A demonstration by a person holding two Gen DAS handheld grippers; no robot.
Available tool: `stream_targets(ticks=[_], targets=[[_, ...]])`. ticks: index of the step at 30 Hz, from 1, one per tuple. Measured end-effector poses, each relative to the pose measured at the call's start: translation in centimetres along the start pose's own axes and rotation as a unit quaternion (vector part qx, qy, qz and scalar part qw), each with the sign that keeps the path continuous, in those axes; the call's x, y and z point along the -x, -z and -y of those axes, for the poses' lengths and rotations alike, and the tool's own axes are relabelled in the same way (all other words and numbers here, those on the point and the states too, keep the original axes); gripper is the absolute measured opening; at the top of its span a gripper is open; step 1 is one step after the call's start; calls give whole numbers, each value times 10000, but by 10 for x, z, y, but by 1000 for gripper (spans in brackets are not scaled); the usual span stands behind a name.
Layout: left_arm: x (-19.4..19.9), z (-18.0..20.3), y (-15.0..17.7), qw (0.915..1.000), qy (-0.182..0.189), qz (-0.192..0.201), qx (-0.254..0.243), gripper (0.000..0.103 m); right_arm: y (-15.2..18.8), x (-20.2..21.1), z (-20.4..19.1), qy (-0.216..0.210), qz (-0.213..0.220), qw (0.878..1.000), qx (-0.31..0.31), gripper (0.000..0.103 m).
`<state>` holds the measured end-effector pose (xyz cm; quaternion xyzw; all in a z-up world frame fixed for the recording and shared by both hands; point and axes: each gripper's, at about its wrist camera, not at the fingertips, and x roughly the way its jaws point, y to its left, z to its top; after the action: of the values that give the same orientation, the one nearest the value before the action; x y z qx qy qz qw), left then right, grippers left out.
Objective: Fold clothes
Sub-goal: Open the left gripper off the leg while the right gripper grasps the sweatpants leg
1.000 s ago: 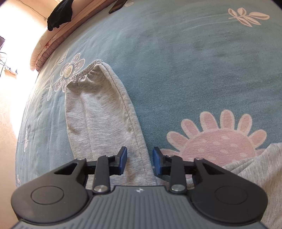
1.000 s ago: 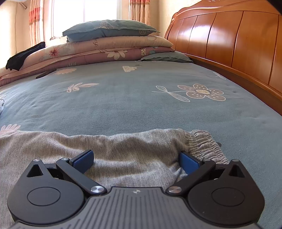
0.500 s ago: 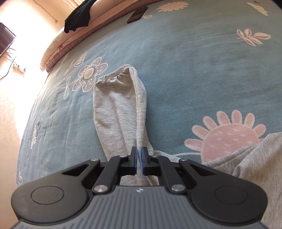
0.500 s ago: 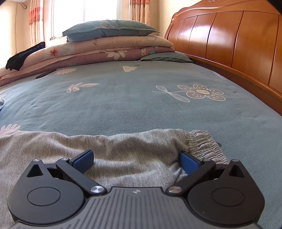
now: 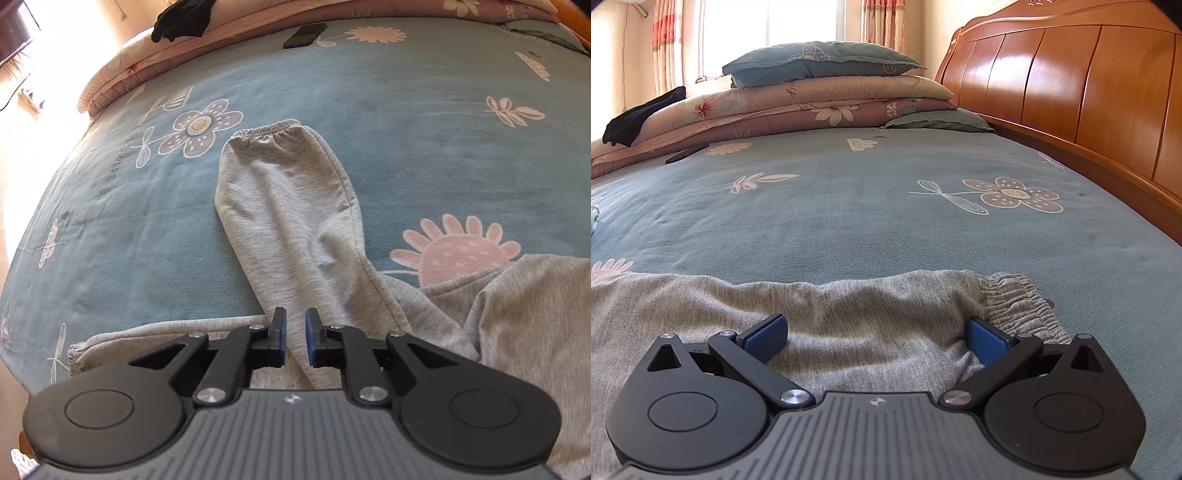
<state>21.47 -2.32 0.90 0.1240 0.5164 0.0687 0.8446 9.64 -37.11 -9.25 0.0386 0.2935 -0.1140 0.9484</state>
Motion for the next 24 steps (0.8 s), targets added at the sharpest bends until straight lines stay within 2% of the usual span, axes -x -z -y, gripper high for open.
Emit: stream_targets(ticks=[2,4,7,8,9,10,12,14,16,18,21,23,24], targets=[[-2,14,-2,9998,121,6,-173,25,0,2,2,-50,21,10000,-26,103],[-3,24,-3,9991,278,17,-329,43,0,4,5,-115,42,9999,-54,103],[-3,29,1,9980,381,49,-495,46,-1,9,9,-261,111,9995,-124,103],[-3,25,3,9978,445,31,-481,48,-2,13,10,-383,166,9990,-160,103],[-2,21,6,9976,510,12,-465,55,-4,17,11,-512,223,9982,-197,103],[-1,13,11,9975,558,46,-426,65,-6,24,12,-796,331,9961,-203,103],[3,-2,21,9972,654,115,-347,74,-14,44,7,-1312,643,9891,-176,103],[5,-18,32,9967,753,171,-248,75,-25,68,-5,-2053,997,9735,-129,103],[4,-35,45,9958,876,215,-144,75,-33,84,-21,-2978,1212,9469,-24,103],[2,-50,56,9953,931,245,-41,75,-45,89,-50,-3641,960,9260,286,103],[-1,-73,76,9942,1024,319,85,75,-67,76,-102,-4301,90,9021,333,103],[-1,-86,87,9932,1092,393,121,75,-77,56,-135,-4871,-490,8719,76,101],[-1,-92,93,9926,1126,430,139,75,-80,47,-150,-5004,-707,8629,-40,101]])
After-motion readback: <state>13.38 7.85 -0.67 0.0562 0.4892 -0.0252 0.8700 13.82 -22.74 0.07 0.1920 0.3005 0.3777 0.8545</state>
